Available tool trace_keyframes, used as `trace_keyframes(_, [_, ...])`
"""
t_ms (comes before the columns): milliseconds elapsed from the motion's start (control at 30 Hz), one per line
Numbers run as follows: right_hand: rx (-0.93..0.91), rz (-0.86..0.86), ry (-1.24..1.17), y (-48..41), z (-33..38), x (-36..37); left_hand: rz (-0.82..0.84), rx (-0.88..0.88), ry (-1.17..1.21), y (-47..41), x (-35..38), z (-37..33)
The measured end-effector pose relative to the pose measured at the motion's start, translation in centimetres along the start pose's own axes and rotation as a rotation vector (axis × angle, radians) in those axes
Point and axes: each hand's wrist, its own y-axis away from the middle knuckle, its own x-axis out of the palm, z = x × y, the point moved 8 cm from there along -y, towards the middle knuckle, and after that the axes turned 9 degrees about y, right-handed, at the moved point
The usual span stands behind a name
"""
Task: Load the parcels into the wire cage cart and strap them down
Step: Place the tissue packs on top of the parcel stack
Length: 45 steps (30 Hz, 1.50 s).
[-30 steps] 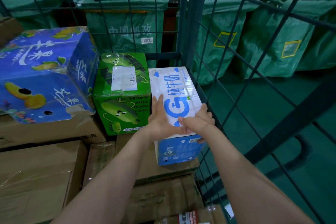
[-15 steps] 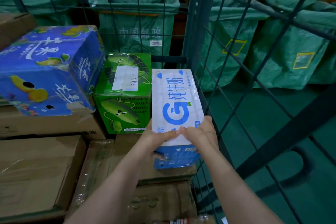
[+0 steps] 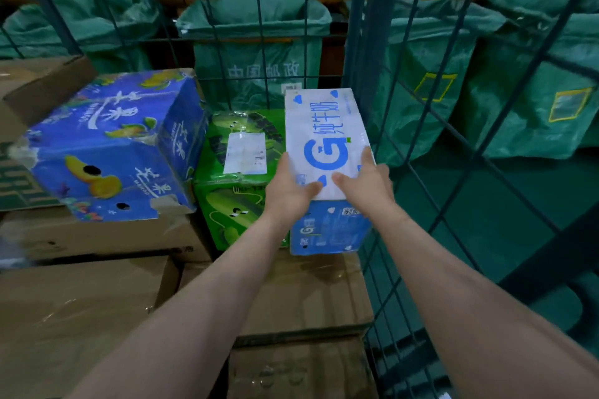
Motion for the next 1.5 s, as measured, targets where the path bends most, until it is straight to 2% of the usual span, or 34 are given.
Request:
trace_keyframes(67, [-0.016, -0.01, 0.079, -1.1, 0.5, 0.2, 0.066, 0.121, -0.189, -1.1, 0.7, -0.7])
trace_keyframes(167, [-0.068, -0.059, 0.246, -2.2, 1.3, 0.3, 0.196, 0.16, -0.791, -2.0, 1.7, 0.2])
trace_keyframes(233, [-0.1, -0.065, 0.325, -2.8, 1.7, 0.8, 0.123, 0.249, -1.138, -2.5, 1.2, -0.2])
trace_keyframes(300, [-0.116, -0.067, 0.384, -3.2, 1.8, 0.9, 0.093, 0.323, -1.282, -2.9, 1.2, -0.8])
trace_keyframes(400, [-0.125, -0.009, 0.421, -3.3, 1.7, 1.0, 0.219, 0.338, -1.266, -3.2, 1.5, -1.1])
trace_keyframes(467, [-0.127, 0.106, 0.418, -3.1, 1.3, 1.3, 0.3, 0.298, -1.205, -3.2, 1.3, -0.8])
trace_keyframes(567, [-0.137, 0.265, 0.466, -2.8, 0.8, 1.8, 0.332, 0.327, -1.237, -2.8, 1.4, -0.8])
trace_keyframes(667, [-0.19, 0.17, 0.644, -2.4, 0.2, 1.7, 0.362, 0.305, -1.305, -2.0, 2.0, -0.2])
trace_keyframes(767, [-0.238, 0.074, 0.594, -1.6, -0.8, 1.8, 0.375, 0.325, -1.365, -1.1, 2.4, 0.2])
trace_keyframes(967, [-0.266, 0.099, 0.617, -0.9, -1.0, 2.0, 0.381, 0.489, -1.464, -0.7, 2.5, -0.5])
trace_keyframes(1133, [-0.261, 0.099, 0.672, -3.1, 1.9, 0.3, 0.291, 0.386, -1.596, -2.5, 2.6, -0.8])
trace_keyframes(1267, [-0.19, 0.087, 0.624, -5.0, 2.8, 1.2, 0.257, 0.333, -1.519, -4.8, 2.8, -1.7])
trace_keyframes(1367, [-0.112, 0.115, 0.65, -5.1, 2.1, 1.9, 0.312, 0.308, -1.481, -4.5, 3.2, -1.8])
trace_keyframes(1500, [-0.101, 0.132, 0.703, -4.4, 1.4, 2.0, 0.351, 0.322, -1.449, -4.6, 3.0, -1.8])
